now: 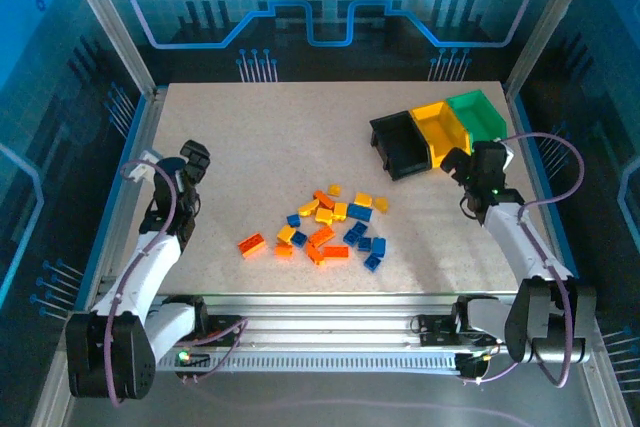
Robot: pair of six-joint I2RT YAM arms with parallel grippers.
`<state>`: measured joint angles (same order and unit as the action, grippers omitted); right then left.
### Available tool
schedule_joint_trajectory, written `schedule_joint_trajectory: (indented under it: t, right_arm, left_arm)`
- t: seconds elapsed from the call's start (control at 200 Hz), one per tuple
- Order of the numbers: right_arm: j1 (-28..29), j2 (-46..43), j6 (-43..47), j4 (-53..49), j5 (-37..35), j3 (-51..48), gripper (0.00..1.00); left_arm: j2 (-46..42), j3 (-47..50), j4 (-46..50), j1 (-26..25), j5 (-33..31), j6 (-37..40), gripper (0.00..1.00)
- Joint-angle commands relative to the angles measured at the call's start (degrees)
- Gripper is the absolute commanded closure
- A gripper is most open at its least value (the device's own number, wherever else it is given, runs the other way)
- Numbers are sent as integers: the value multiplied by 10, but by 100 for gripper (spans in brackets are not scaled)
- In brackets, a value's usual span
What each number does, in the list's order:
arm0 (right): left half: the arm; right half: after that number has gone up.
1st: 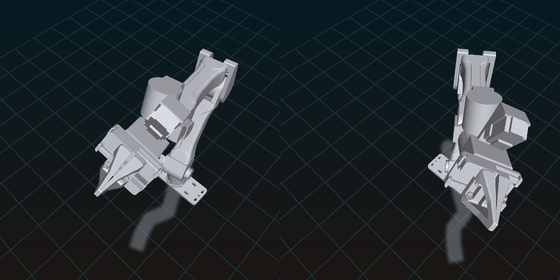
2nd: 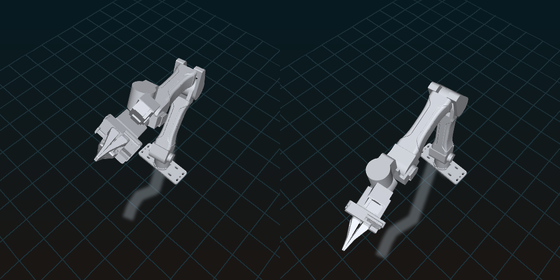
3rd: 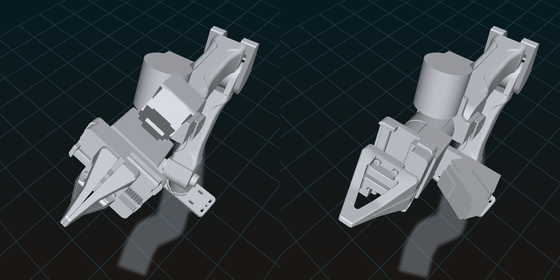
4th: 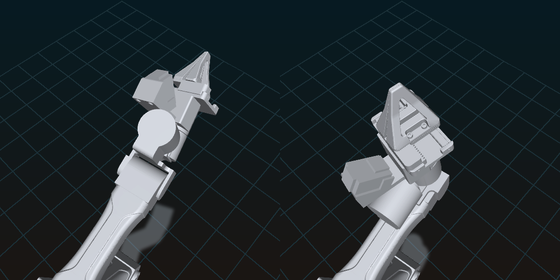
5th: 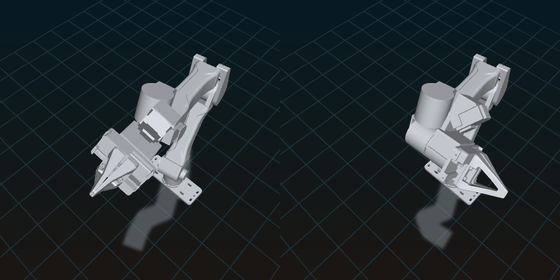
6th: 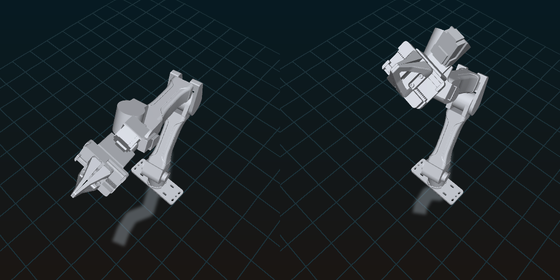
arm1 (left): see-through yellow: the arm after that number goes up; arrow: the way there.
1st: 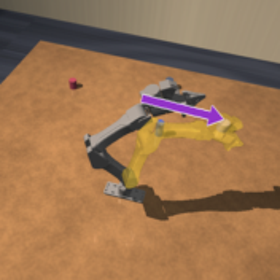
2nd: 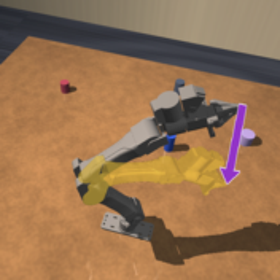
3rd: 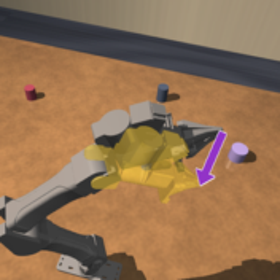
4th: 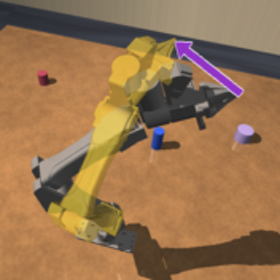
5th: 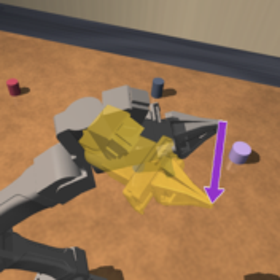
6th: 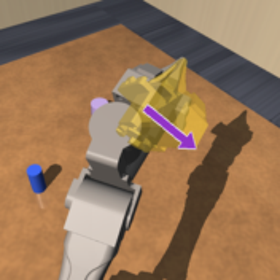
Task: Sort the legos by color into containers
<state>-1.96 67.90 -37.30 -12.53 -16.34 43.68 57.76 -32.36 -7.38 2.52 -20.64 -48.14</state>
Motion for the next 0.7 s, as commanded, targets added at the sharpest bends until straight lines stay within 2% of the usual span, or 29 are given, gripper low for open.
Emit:
schedule_joint_trajectory:
  t: [0.0,0.08,0.175,0.285,0.39,0.51,0.6,0.695]
  right_arm:
    - [30,-5,43,-49,60,45,0]
    - [66,15,70,-62,81,64,0]
    - [121,59,91,-86,82,124,0]
    - [171,135,105,-126,41,202,0]
    - [172,223,114,-168,52,291,0]
    - [173,338,127,-234,61,407,12]
    - [176,395,123,-252,59,453,17]
    - [176,437,117,-253,69,484,17]
  left_arm:
    - [-6,-34,13,0,102,-32,1]
    - [-3,-47,35,-16,124,-55,1]
    - [5,-61,47,-60,137,-43,1]
    - [43,-119,151,-109,159,-25,1]
    - [76,-151,214,-131,187,-30,1]
    - [88,-137,220,-138,217,-47,1]
    - [95,-130,220,-141,244,-48,1]
    - [101,-125,221,-144,275,-47,1]
